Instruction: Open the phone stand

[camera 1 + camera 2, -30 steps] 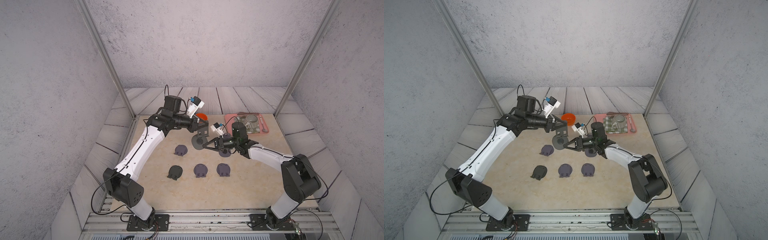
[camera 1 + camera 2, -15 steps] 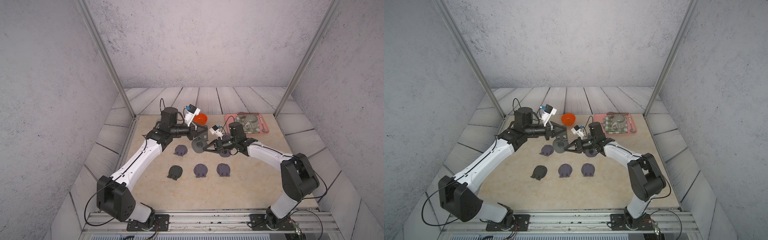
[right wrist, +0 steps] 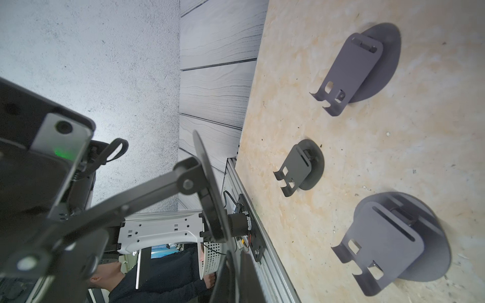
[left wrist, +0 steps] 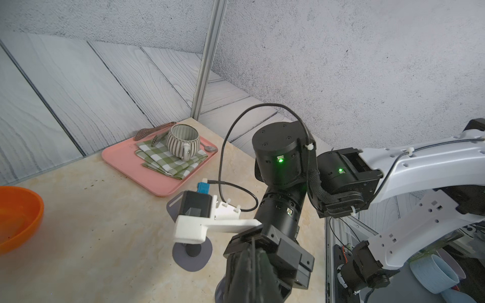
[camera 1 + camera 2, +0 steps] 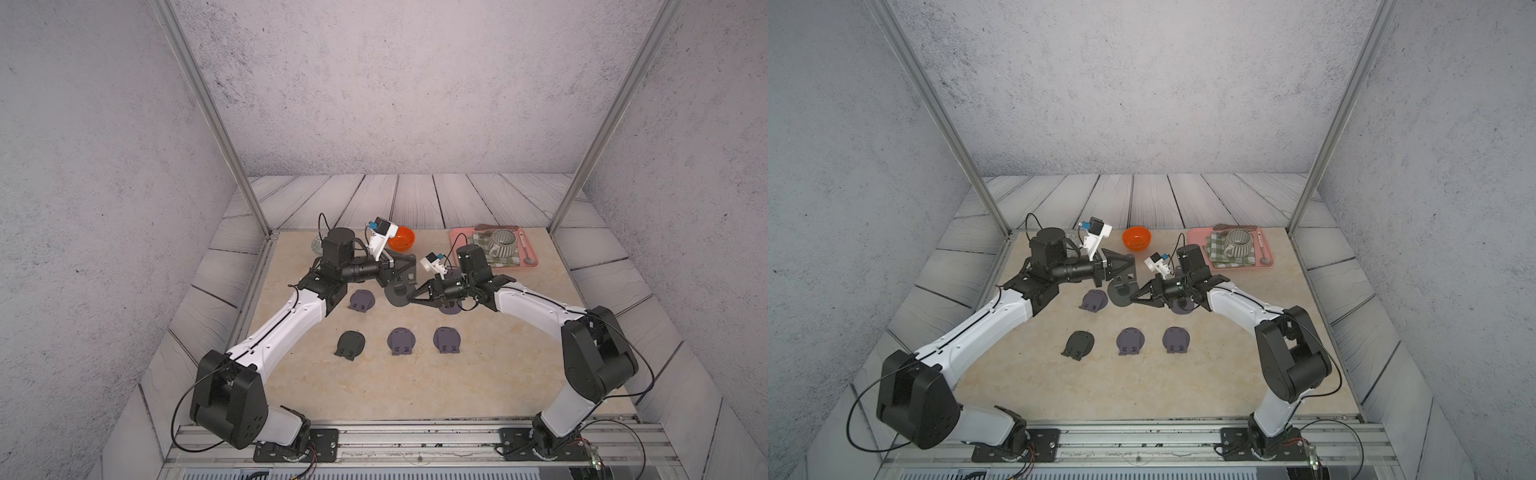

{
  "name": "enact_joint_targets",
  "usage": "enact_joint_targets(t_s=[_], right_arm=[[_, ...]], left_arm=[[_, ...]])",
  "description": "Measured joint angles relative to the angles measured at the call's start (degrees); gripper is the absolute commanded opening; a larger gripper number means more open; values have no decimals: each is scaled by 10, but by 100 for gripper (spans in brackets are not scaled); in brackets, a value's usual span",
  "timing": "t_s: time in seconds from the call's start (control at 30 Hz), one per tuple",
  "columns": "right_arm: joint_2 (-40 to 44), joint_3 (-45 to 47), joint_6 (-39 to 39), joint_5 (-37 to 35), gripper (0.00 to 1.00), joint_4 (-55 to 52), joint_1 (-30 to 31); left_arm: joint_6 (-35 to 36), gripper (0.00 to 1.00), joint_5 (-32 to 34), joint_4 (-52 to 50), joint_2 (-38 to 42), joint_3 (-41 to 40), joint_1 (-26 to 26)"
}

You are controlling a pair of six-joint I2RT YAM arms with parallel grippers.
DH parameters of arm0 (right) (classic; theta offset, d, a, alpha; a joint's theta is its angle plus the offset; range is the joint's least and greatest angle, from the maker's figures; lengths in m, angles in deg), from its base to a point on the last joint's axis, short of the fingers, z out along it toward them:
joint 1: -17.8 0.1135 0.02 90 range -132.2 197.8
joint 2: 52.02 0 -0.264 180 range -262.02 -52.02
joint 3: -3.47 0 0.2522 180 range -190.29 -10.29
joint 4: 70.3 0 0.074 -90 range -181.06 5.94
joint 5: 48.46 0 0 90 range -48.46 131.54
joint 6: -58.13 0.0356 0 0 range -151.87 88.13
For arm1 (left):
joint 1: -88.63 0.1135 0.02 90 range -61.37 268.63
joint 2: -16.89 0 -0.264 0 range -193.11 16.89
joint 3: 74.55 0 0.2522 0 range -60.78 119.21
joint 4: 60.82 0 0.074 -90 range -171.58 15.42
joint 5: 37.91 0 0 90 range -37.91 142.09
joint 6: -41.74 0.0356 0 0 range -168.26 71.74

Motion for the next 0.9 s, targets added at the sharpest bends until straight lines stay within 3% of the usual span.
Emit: enact_joint_targets(t_s=[0.6, 0.83, 0.9], right_arm=[[-6, -28, 7, -26, 0, -65, -7], [-11, -82, -49, -50, 34, -99, -36], [-9, -92, -65, -58, 39, -99, -52]], left_arm=[[-13, 0, 22, 60, -13, -31, -7], [13, 0, 29, -7, -20, 22, -7], [13, 0, 21, -23, -24, 31, -3]])
